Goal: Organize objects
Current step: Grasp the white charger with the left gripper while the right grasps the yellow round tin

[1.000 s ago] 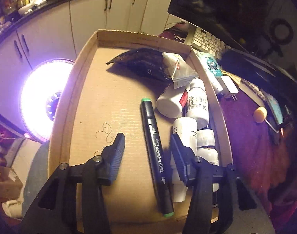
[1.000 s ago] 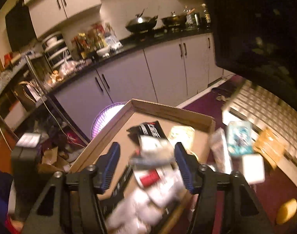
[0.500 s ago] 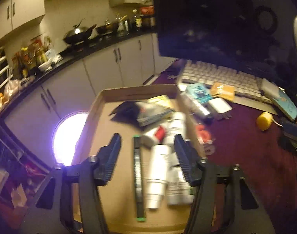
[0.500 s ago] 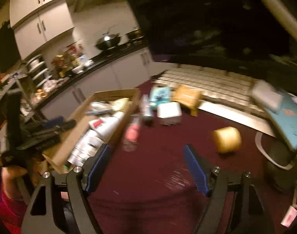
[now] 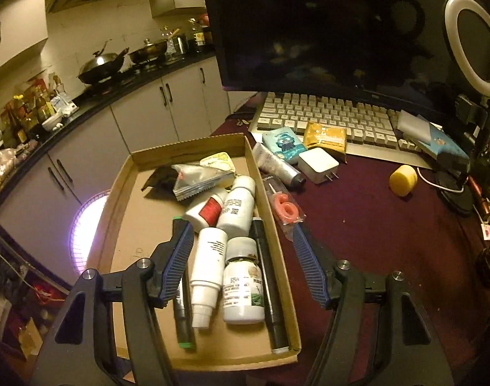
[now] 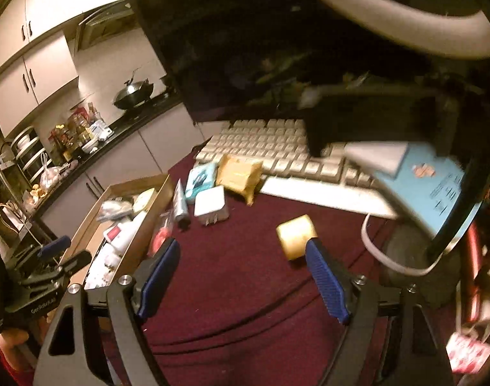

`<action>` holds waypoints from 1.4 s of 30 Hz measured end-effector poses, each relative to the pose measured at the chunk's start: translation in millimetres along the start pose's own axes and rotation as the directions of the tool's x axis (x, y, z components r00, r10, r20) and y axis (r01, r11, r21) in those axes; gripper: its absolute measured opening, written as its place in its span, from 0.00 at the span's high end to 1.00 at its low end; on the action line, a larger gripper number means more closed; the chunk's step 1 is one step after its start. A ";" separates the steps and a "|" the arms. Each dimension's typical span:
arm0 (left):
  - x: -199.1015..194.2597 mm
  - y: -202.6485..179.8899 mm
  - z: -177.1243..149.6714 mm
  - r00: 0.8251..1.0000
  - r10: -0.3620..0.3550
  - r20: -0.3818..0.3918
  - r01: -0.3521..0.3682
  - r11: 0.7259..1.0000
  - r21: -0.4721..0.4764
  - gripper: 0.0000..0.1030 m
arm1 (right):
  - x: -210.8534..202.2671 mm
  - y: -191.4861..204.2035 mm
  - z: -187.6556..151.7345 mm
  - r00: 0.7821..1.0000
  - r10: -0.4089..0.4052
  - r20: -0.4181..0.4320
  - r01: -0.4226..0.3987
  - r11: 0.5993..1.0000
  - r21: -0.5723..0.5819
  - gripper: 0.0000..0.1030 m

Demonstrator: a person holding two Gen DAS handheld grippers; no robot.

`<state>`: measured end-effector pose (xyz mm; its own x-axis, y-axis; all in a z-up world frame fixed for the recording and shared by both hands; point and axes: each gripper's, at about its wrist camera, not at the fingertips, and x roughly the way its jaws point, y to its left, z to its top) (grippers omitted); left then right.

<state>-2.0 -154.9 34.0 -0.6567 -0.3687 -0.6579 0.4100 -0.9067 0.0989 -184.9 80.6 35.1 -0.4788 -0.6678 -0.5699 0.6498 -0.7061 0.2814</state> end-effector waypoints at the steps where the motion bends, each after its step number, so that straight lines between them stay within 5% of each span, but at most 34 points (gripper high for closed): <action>1: 0.4 -0.5 0.1 1.000 -0.009 -0.002 0.009 1.000 0.000 0.37 | -4.4 -6.4 5.6 1.000 -0.012 0.024 0.012 1.000 0.004 0.22; 5: 4.7 -3.2 0.6 0.998 -0.061 -0.010 0.061 0.998 -0.009 0.37 | -19.0 -31.1 25.3 0.996 -0.053 0.077 0.049 0.997 0.053 0.22; 9: 12.4 -6.7 -1.0 0.993 -0.119 -0.022 0.119 0.993 -0.015 0.37 | -3.9 -3.8 13.5 0.999 0.041 -0.025 -0.042 0.997 -0.072 0.22; 15: 20.3 -5.7 -1.1 0.984 -0.173 -0.040 0.172 0.985 -0.035 0.37 | 55.7 30.9 -14.6 0.973 -0.188 -0.137 0.140 0.943 -0.301 0.23; 17: 21.9 -3.7 0.3 0.982 -0.185 -0.041 0.183 0.982 -0.047 0.37 | 68.8 26.3 -11.8 0.958 -0.248 -0.142 0.193 0.928 -0.319 0.34; 21: 26.5 -5.0 12.4 0.966 -0.252 -0.058 0.247 0.966 -0.082 0.37 | 89.0 17.2 -2.3 0.933 -0.322 -0.159 0.258 0.910 -0.325 0.37; 24: 29.5 -14.8 30.3 0.963 -0.264 -0.053 0.259 0.962 -0.084 0.37 | 109.2 10.9 -5.2 0.920 -0.331 -0.209 0.256 0.912 -0.320 0.54; 25: 31.6 -19.8 37.3 0.966 -0.254 -0.053 0.250 0.965 -0.078 0.37 | 112.4 10.3 -7.6 0.916 -0.340 -0.213 0.263 0.911 -0.318 0.67; 33: 94.3 -71.7 77.9 0.979 -0.132 -0.153 0.119 0.989 -0.088 0.37 | 64.5 28.2 -24.1 0.967 -0.224 -0.123 0.186 0.947 -0.261 0.69; 38: 140.7 -80.3 84.3 0.970 -0.094 -0.223 0.068 0.990 -0.123 0.37 | 32.4 25.5 -35.5 0.982 -0.174 -0.067 0.154 0.960 -0.234 0.69; 42: 160.2 -74.9 93.5 0.945 -0.158 -0.287 0.109 0.978 -0.180 0.37 | 24.1 14.3 -35.0 0.988 -0.148 -0.050 0.136 0.973 -0.186 0.69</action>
<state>-197.1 -165.2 -9.0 -0.5038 -0.1462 -0.8514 0.4432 -0.8897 -0.1095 -166.5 62.7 -1.6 -0.5391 -0.5436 -0.6433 0.6771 -0.7340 0.0529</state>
